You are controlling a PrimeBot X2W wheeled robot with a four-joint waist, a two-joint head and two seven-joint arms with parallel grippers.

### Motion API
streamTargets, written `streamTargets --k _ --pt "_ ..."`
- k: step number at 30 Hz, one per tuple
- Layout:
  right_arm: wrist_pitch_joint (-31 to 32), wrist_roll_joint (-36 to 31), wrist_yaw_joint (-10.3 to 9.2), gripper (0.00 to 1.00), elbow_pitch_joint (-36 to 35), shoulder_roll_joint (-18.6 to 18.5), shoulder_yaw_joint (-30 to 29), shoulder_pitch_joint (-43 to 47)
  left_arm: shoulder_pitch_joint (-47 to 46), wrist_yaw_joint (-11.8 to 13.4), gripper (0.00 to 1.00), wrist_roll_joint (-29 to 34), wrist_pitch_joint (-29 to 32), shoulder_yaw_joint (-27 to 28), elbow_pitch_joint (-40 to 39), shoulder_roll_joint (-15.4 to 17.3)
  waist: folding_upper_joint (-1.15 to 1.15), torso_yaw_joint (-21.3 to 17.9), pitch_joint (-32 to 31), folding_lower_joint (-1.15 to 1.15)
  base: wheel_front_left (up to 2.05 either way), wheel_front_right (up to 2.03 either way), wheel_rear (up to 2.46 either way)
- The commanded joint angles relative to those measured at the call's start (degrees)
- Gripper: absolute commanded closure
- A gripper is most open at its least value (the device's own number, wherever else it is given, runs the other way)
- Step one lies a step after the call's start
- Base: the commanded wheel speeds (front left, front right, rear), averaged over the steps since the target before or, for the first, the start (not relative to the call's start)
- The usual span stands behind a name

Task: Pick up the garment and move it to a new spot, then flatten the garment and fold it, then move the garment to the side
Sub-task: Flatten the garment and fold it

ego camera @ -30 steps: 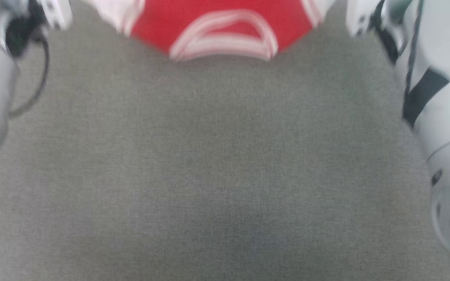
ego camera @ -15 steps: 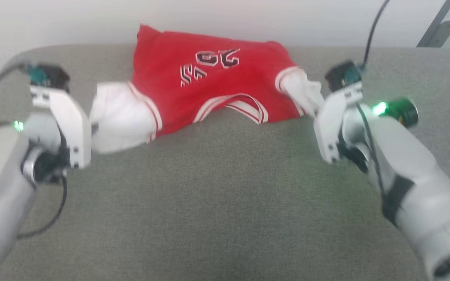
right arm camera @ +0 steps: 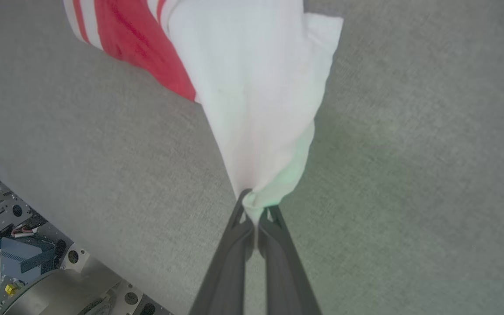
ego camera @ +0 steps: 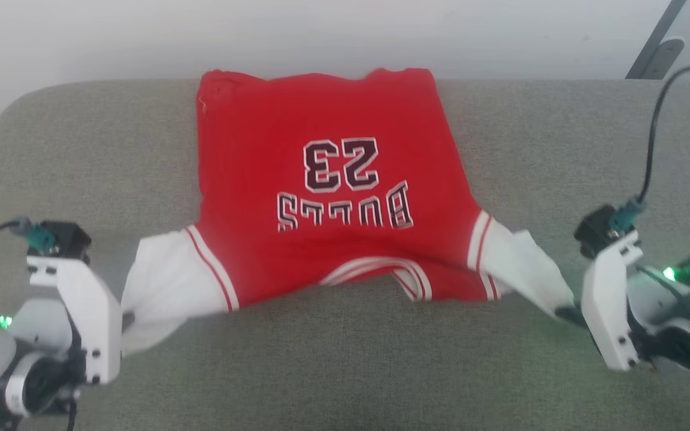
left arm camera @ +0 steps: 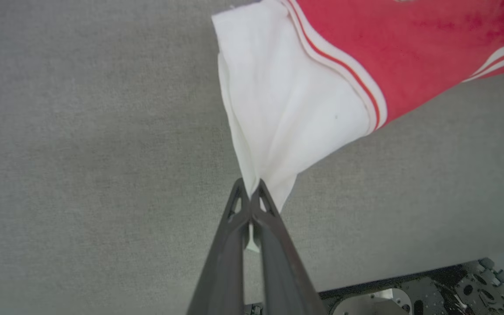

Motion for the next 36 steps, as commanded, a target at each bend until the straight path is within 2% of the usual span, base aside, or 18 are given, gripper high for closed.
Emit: streamTargets --k 1,7,12,17,22,23,24,25,26,27,28,36 --pt "1.7 1.2 0.01 1.00 -2.0 -1.3 -0.6 2.0 1.8 1.4 1.00 -0.5 0.4 0.4 -2.0 1.0 -0.01 0.0 0.0 0.00 0.00 0.00 0.00" --pt "9.6 6.1 0.01 1.00 -10.2 -5.3 -4.5 10.0 9.5 7.9 1.00 -3.9 3.0 1.0 -10.4 5.4 -0.01 -0.3 0.2 0.00 0.00 0.00 0.00" --pt "16.1 8.0 0.01 1.00 -14.3 -6.5 -9.4 17.1 14.7 11.1 1.00 -6.0 3.5 1.2 -15.1 7.5 -0.01 -0.1 1.0 0.00 0.00 0.00 0.00" --pt "19.7 6.1 0.01 1.00 -18.0 -4.4 -15.3 23.4 17.5 10.6 1.00 -6.2 1.2 1.6 -15.5 8.2 -0.01 0.2 2.2 0.00 0.00 0.00 0.00" --pt "19.1 -0.6 0.01 1.00 -18.0 1.2 -20.1 26.0 17.5 8.9 1.00 -6.5 -1.1 1.8 -13.4 6.2 -0.01 0.3 3.6 0.00 0.00 0.00 0.00" --pt "18.6 -2.6 0.01 0.83 -17.5 2.3 -20.8 26.1 17.1 8.5 1.00 -6.4 -1.5 1.9 -12.9 5.9 -0.01 0.3 3.9 0.00 0.00 0.00 0.00" --pt "18.6 -2.6 0.01 0.83 -17.5 2.3 -20.8 26.1 17.1 8.5 1.00 -6.4 -1.5 1.9 -12.9 5.9 -0.01 0.3 3.9 0.00 0.00 0.00 0.00" --pt "18.4 -4.2 0.01 0.51 -17.1 3.4 -21.2 26.1 16.7 8.2 1.00 -6.1 -1.8 1.9 -12.4 5.5 -0.01 0.3 4.3 0.00 0.00 0.00 0.00" --pt "18.3 -5.5 0.01 0.27 -16.7 4.7 -21.5 26.1 16.5 7.7 1.00 -6.0 -2.2 1.8 -12.0 5.0 -0.01 0.4 4.5 0.00 0.00 0.00 0.00" --pt "18.4 -6.7 0.01 0.09 -16.5 5.7 -21.8 26.1 16.3 7.2 1.00 -5.8 -2.2 1.5 -11.7 4.6 -0.01 0.4 4.7 0.00 0.00 0.00 0.00" --pt "18.6 -7.7 0.01 0.00 -16.4 6.3 -22.2 25.9 16.0 6.8 1.00 -5.6 -2.5 1.4 -11.3 4.4 -0.01 0.4 4.8 0.00 0.00 0.00 0.00" --pt "20.7 -12.0 0.01 0.00 -23.4 8.7 -27.5 22.0 14.5 5.4 1.00 -4.8 -3.5 0.9 -9.9 2.3 -0.01 1.1 5.4 0.00 0.00 0.00 0.00"
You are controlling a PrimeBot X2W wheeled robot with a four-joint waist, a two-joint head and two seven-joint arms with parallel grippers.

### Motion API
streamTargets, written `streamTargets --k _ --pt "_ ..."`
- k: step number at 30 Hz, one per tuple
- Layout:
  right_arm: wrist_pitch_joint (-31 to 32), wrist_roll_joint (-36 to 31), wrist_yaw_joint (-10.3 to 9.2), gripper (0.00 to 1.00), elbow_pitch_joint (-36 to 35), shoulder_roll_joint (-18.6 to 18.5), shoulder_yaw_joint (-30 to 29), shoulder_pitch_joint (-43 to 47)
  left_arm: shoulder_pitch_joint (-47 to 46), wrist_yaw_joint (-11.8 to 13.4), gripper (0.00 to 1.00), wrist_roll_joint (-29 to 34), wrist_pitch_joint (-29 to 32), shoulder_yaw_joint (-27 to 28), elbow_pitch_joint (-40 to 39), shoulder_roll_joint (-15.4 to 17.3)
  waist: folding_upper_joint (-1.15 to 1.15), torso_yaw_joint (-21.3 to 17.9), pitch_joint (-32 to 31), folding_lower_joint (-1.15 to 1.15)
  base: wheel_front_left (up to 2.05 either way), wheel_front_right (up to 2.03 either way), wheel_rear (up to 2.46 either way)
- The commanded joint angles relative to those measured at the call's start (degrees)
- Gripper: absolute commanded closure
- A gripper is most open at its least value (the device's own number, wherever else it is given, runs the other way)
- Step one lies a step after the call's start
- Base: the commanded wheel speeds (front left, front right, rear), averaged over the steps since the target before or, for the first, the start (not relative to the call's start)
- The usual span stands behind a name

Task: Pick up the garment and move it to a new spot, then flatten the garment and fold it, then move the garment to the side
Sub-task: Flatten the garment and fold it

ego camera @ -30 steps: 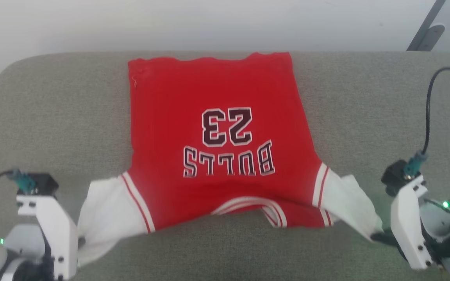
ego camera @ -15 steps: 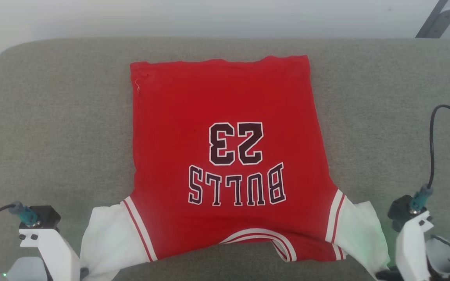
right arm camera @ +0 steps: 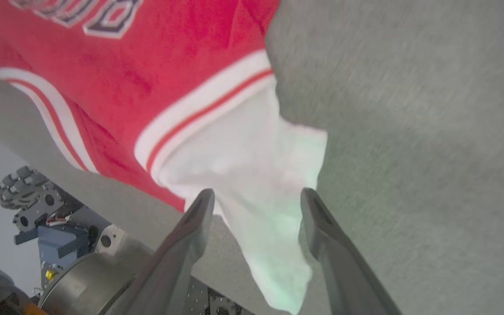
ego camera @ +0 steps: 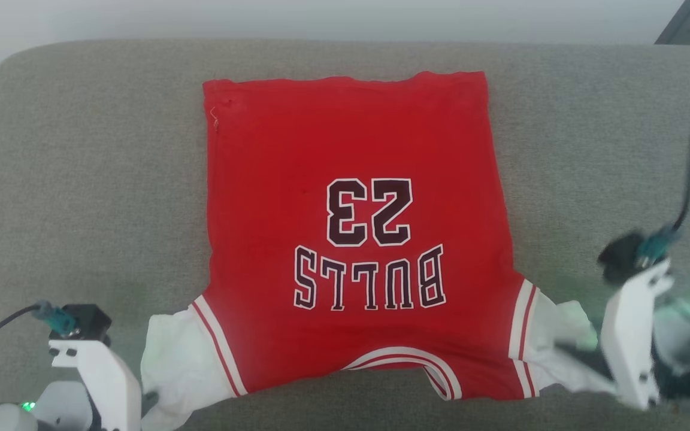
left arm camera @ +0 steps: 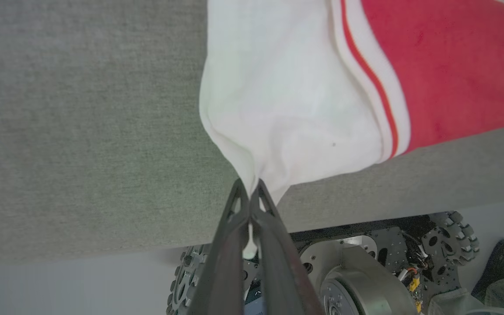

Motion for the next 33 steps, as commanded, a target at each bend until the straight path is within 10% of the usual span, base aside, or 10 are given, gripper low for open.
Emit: streamTargets --k 1,6,18,33 --pt "-0.1 -0.6 0.01 0.00 -0.7 0.4 -0.5 -1.1 -0.9 -0.4 1.00 0.3 -0.4 -0.1 0.1 -0.3 0.00 0.2 0.1 0.00 0.00 0.00 0.00" --pt "-5.0 -5.1 0.01 0.00 -1.1 3.3 -3.6 -9.2 -2.6 -1.2 1.00 1.3 -0.8 -0.5 0.4 -1.8 0.00 1.3 1.4 0.00 0.00 0.00 0.00" --pt "-28.7 -19.7 0.02 0.00 34.4 10.0 -1.2 -39.3 -11.3 -6.0 1.00 4.8 -0.5 -3.9 3.2 -8.8 0.00 8.3 7.7 0.00 0.00 0.00 0.00" --pt "-26.5 -26.5 0.02 0.00 67.8 10.4 -5.3 -56.4 -17.3 -11.4 1.00 6.3 -1.9 -6.9 9.1 -15.9 0.00 15.7 13.4 0.00 0.00 0.00 0.00"
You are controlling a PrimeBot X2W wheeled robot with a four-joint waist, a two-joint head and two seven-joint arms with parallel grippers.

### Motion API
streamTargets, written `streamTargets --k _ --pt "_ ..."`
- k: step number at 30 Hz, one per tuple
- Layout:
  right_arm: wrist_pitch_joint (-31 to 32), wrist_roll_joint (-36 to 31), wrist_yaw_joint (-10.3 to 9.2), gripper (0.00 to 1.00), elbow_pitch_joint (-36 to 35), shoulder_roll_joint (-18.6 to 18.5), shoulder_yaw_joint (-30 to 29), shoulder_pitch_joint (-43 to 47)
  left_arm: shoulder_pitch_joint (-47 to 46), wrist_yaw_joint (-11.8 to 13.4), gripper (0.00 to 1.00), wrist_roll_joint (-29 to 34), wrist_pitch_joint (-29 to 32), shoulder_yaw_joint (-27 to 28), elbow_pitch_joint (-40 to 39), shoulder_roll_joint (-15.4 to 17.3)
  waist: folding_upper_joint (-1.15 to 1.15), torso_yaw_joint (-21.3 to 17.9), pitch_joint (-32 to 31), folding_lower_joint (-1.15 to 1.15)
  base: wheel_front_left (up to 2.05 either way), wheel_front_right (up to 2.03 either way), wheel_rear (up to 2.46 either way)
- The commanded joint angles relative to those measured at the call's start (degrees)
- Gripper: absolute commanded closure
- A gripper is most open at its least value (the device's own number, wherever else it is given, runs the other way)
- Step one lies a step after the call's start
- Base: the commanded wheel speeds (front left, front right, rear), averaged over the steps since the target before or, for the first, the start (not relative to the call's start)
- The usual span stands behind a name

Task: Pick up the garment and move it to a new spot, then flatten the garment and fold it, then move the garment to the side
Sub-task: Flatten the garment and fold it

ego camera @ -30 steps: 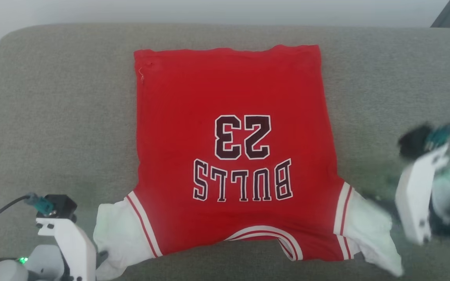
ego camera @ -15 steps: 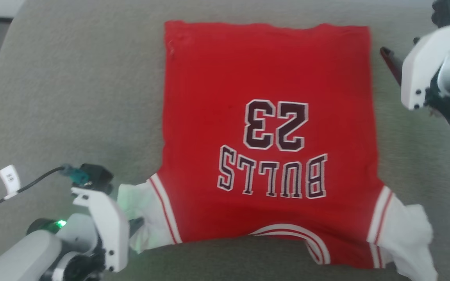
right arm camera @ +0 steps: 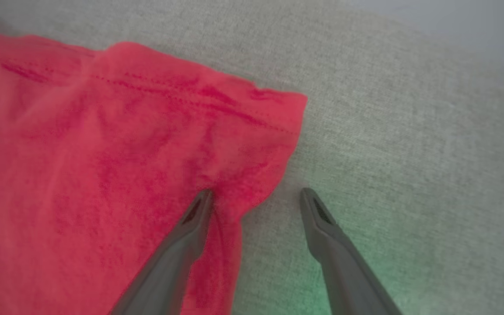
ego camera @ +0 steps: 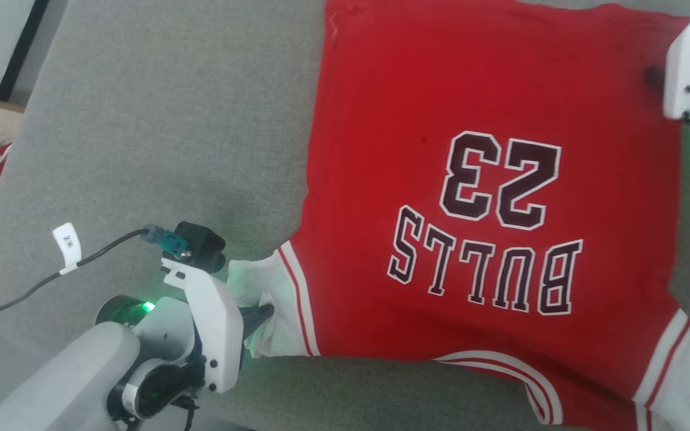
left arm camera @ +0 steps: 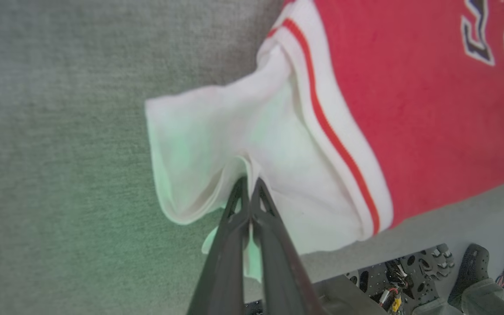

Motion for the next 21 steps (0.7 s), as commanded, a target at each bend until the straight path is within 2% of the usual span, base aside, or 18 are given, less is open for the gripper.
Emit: streamTargets --k 1,3,5,9,13,17,21 --pt "1.6 -0.8 0.03 0.00 2.6 0.1 -0.2 0.3 -0.4 -0.3 1.00 0.0 -0.2 -0.4 1.0 -0.2 0.00 1.0 0.9 0.00 0.00 0.00 0.00" --pt "4.2 -1.3 0.02 0.00 6.3 1.0 -0.7 0.6 -0.6 -0.6 1.00 0.0 -0.3 -0.6 2.1 -0.8 0.00 1.3 1.0 0.00 0.00 0.00 0.00" --pt "5.6 -2.6 0.03 1.00 8.7 1.2 -0.5 0.7 -0.7 -1.0 1.00 -0.1 -0.6 -0.6 2.9 -0.9 0.00 1.4 1.1 0.00 0.00 0.00 0.00" --pt "6.1 -3.7 0.01 1.00 10.5 1.3 -0.2 -0.5 -0.8 -1.2 1.00 -0.5 -0.8 -0.1 4.4 -0.7 0.00 0.9 0.7 0.00 0.00 0.00 0.00" --pt "6.2 -3.4 0.02 1.00 9.6 2.4 2.4 -1.7 -0.4 -0.8 1.00 -0.8 -1.2 0.7 5.1 0.1 0.00 -0.7 -0.7 0.00 0.00 0.00 0.00" --pt "6.5 -0.2 0.03 1.00 5.9 3.8 7.3 -1.2 0.4 0.0 1.00 -1.1 -1.9 1.7 5.0 1.2 0.00 -3.0 -2.7 0.00 0.00 0.00 0.00" --pt "7.2 5.7 0.01 1.00 -0.5 2.5 12.8 1.2 1.7 0.8 1.00 -1.4 -2.2 2.6 3.9 2.4 0.00 -5.8 -4.7 0.00 0.00 0.00 0.00"
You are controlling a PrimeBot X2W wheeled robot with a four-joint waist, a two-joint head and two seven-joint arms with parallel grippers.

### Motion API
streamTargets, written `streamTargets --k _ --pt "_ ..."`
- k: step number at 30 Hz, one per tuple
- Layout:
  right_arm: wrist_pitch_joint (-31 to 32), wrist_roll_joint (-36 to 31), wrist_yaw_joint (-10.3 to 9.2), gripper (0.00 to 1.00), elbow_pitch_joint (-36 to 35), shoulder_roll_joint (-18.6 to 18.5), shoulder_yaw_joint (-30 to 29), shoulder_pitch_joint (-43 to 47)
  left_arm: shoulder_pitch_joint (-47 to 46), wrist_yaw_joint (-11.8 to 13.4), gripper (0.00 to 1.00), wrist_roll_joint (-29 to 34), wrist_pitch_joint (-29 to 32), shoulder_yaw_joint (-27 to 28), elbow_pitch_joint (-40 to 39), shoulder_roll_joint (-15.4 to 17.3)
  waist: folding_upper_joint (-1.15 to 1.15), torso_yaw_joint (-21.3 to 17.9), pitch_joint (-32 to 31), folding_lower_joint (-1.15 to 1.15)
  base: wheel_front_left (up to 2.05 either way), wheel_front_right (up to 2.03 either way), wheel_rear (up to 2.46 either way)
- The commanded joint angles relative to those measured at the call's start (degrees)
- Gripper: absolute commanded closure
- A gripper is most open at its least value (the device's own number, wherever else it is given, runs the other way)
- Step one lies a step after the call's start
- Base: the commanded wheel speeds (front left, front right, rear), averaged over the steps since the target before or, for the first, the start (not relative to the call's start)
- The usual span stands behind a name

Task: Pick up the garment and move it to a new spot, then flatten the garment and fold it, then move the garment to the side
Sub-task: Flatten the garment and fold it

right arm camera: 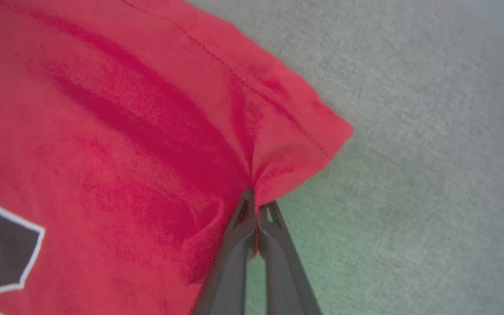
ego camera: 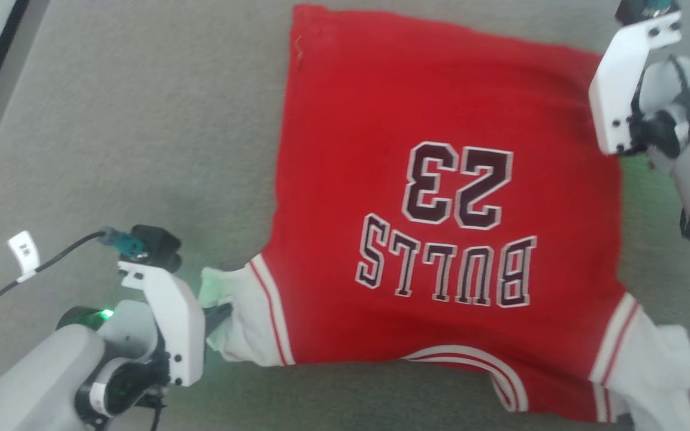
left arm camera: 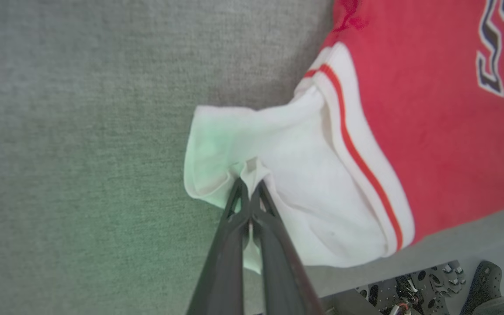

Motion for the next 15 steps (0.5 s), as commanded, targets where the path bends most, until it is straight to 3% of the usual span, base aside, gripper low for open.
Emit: streamTargets --k 1,8,15 --pt "0.9 2.1 0.01 1.00 -2.1 -1.0 1.7 2.0 0.7 0.6 1.00 0.2 -0.3 0.5 -0.1 0.6 0.00 -2.4 -1.9 0.00 0.00 0.00 0.00" --pt "3.1 13.4 0.01 1.00 -20.5 -8.0 8.6 12.3 3.8 2.7 1.00 -0.8 -1.0 2.1 -2.5 3.6 0.00 -7.3 -4.6 0.00 0.00 0.00 0.00" --pt "8.5 20.1 0.01 1.00 -38.4 -13.8 5.8 26.6 6.5 4.4 1.00 -1.6 -1.4 3.6 -5.1 6.3 0.00 -11.0 -5.6 0.00 0.00 0.00 0.00"
